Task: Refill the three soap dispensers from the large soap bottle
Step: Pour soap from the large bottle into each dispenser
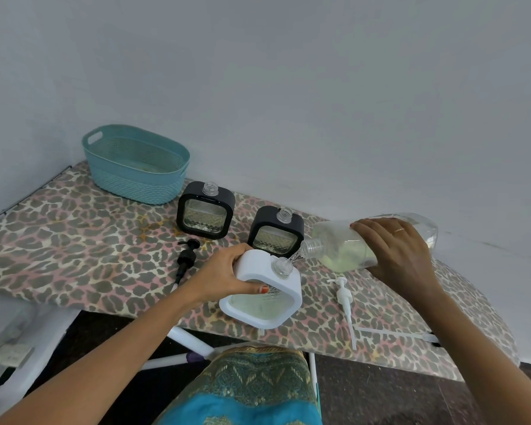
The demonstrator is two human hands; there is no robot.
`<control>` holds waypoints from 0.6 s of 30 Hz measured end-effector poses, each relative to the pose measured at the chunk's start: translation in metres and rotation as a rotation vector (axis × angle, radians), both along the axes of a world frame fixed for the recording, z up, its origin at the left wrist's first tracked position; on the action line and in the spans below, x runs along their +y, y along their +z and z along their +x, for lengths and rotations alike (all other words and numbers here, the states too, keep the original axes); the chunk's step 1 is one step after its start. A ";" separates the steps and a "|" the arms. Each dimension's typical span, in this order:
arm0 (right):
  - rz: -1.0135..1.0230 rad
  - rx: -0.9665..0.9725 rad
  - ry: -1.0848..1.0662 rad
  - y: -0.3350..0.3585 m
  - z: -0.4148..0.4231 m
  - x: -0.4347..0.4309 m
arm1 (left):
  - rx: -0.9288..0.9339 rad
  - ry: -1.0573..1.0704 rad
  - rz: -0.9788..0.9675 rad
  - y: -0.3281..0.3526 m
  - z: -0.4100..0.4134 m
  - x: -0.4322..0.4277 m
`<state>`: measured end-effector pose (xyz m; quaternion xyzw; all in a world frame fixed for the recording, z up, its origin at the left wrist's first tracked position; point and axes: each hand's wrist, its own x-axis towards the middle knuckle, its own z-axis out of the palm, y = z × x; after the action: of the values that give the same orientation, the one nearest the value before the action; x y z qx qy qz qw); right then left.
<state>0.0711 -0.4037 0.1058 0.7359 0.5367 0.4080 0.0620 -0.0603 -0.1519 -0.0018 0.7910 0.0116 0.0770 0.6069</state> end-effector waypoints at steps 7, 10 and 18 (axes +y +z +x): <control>-0.015 0.004 -0.032 0.002 0.000 0.000 | -0.003 -0.004 0.000 -0.002 0.001 0.000; -0.013 0.000 -0.034 0.003 0.000 0.000 | -0.007 -0.006 -0.004 0.000 0.001 0.000; -0.017 0.009 -0.044 0.004 -0.002 0.000 | -0.008 -0.002 0.000 -0.001 0.000 -0.001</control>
<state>0.0695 -0.4034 0.1099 0.7488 0.5241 0.3987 0.0749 -0.0602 -0.1525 -0.0030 0.7906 0.0085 0.0798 0.6070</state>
